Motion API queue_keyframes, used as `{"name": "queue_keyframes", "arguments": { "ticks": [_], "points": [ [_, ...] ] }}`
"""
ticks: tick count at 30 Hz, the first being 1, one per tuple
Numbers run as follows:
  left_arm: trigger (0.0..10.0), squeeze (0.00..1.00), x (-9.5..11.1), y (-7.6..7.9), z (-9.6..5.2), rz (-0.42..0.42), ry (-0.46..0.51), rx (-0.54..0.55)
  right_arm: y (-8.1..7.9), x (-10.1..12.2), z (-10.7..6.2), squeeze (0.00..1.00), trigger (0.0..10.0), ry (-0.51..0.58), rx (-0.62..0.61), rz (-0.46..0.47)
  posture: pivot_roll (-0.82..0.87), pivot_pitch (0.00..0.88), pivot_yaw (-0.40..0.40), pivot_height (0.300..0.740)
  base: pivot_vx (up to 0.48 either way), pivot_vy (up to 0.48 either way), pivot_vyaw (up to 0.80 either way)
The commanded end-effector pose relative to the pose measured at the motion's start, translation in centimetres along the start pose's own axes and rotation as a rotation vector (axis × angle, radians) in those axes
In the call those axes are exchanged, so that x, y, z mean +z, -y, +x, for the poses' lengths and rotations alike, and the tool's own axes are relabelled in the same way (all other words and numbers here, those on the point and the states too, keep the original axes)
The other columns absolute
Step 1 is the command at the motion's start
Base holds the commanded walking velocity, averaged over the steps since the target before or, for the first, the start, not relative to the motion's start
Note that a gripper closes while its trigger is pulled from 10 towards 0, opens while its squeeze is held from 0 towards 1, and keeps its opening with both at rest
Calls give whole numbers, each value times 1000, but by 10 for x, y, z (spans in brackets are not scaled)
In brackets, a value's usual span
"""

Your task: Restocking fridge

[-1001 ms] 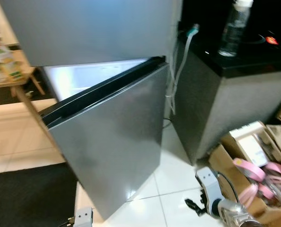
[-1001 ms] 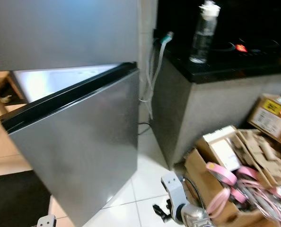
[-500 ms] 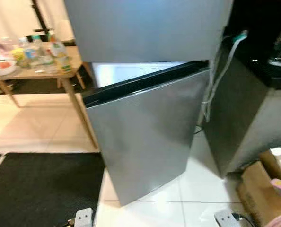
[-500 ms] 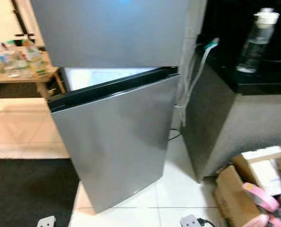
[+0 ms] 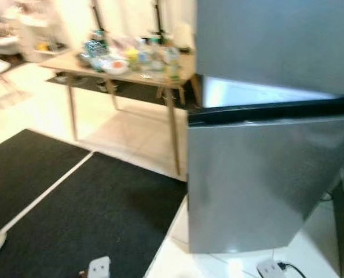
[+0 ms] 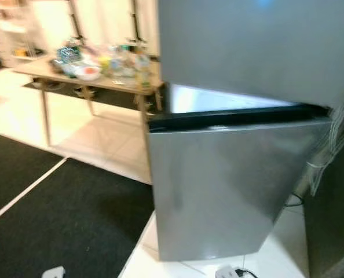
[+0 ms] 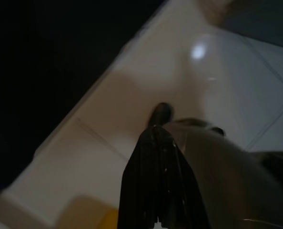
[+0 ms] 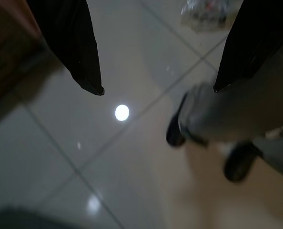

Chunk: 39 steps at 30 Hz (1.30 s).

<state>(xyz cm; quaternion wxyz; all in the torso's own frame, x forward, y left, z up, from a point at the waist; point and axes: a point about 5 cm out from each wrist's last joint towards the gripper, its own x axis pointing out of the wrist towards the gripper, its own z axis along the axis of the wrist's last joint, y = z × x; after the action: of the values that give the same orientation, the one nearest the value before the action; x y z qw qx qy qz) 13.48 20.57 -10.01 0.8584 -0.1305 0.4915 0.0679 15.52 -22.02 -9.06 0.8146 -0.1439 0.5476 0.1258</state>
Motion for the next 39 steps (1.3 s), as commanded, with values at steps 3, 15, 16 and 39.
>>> {"name": "queue_keyframes", "arguments": {
  "ticks": [3,15,16,39],
  "points": [
    [10000,0,3,4,1,7,8,-9,0,-8,-1,0,10000,-30,3,-14,-99,0,16,740,0,0,742],
    [10000,0,3,4,1,7,4,-10,4,-8,-1,0,10000,-40,-36,-33,-102,0,14,740,0,0,680],
    [10000,0,2,4,1,7,2,-11,6,-7,-1,0,10000,-35,-53,-29,-102,0,14,740,0,0,0],
    [10000,0,1,6,1,42,-17,-27,13,-11,-3,0,10000,-98,-120,-81,-101,0,15,740,252,0,0]
  ]
}}
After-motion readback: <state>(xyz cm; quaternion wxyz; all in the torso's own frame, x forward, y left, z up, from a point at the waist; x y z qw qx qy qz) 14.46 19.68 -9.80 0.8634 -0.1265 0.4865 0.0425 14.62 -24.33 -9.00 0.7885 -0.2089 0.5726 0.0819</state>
